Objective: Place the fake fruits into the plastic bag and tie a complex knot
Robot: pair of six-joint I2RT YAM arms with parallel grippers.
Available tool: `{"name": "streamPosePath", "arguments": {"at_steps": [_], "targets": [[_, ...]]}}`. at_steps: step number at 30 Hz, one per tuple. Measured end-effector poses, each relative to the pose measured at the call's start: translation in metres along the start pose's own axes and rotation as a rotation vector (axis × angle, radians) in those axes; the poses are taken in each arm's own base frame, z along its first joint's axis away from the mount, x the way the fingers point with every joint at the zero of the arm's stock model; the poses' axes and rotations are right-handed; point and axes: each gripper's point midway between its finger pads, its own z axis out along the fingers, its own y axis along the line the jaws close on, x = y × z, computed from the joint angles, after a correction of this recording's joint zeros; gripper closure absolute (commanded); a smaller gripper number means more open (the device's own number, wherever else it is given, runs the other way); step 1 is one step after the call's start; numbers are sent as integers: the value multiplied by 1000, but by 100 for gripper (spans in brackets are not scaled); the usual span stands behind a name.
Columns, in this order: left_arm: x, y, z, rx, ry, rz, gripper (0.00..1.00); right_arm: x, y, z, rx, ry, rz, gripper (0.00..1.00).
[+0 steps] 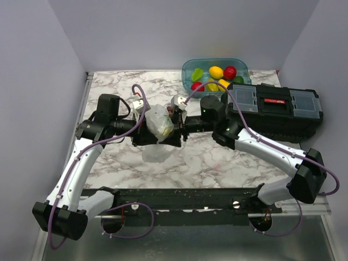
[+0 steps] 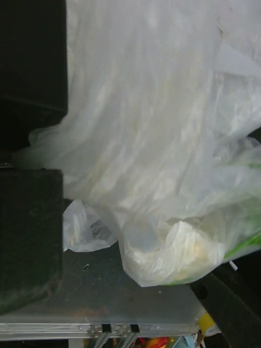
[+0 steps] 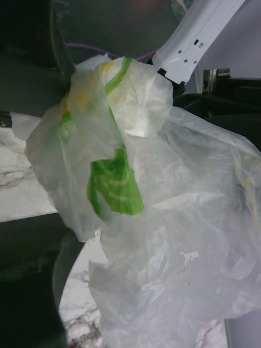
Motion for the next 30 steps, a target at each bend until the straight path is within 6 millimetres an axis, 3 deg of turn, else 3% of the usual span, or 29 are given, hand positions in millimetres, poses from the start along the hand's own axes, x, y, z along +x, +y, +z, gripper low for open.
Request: {"name": "streamPosePath", "arguments": {"at_steps": [4,6,12,19,21,22,26,27,30], "targets": [[1,-6,0,34,4,16,100,3,0,-1,-2,11,-35,88],[0,-5,-4,22,0,30,100,4,0,-5,5,22,-61,99],[5,15,-36,-102,-41,46,100,10,1,-31,94,73,-122,99],[16,42,-76,-282,-84,33,100,40,-28,-73,242,168,-103,99],[17,44,-82,-305,-94,34,91,43,-34,-79,261,181,-93,99],[17,44,-83,-308,-96,39,81,44,-36,-81,267,183,-89,99],[20,42,-85,-313,-94,87,26,44,-38,-87,281,184,-79,99],[21,42,-85,-316,-92,91,3,42,-39,-88,286,180,-79,99],[22,41,-87,-325,-88,115,2,39,-39,-90,291,167,-70,99]]}}
